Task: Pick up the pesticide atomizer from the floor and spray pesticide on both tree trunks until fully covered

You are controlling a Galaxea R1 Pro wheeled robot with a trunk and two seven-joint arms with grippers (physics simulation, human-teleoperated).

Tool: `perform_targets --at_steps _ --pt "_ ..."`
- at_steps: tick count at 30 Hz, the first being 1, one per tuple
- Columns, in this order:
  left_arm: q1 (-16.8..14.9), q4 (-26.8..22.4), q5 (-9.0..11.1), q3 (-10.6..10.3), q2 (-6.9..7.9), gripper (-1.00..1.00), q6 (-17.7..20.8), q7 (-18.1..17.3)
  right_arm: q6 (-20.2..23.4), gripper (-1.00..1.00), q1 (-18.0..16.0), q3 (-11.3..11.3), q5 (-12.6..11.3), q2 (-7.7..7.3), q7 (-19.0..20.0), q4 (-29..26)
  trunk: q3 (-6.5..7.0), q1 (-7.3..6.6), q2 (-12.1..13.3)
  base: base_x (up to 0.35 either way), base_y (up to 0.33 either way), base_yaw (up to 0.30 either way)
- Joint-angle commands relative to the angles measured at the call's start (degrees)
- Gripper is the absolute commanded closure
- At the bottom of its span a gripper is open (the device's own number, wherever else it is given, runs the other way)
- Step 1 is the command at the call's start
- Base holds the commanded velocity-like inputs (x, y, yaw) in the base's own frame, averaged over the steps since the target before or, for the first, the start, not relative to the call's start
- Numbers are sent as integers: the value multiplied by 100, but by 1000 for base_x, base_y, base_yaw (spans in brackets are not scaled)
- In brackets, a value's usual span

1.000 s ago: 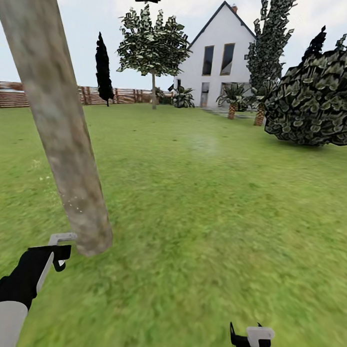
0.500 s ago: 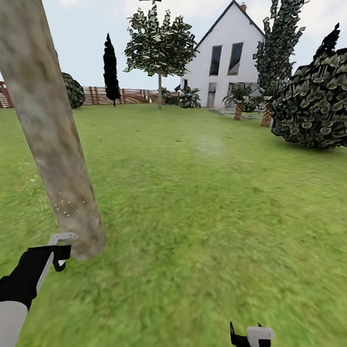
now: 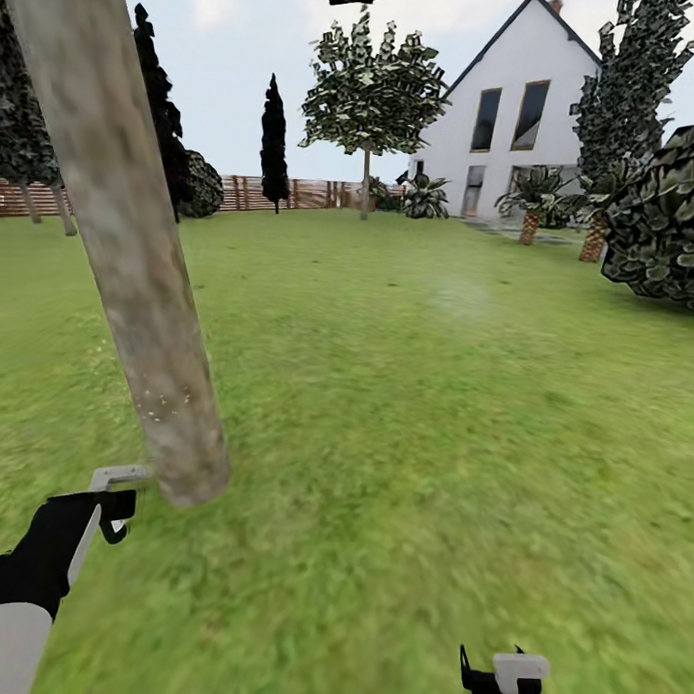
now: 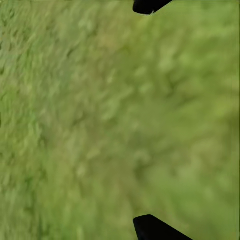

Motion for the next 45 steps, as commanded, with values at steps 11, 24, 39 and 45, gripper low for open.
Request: perform_targets --at_steps 11,24,39,45 --pt "0 -5 -2 188 -35 100 -42 -8 0 -100 0 0 1 -9 0 0 0 0 0 146 -263 47" --pt "-704 -6 2 -328 -328 100 231 -55 0 -100 0 -9 -13 -23 -9 0 0 0 0 -99 -111 128" --pt "-1608 48 -13 -870 595 100 1260 -1171 1 -100 0 -9 -13 -35 -18 0 0 0 0 0 0 1" --pt "-1958 27 -42 -882 518 100 1549 -1165 0 -100 0 -9 -13 -32 -18 0 0 0 0 0 0 163"
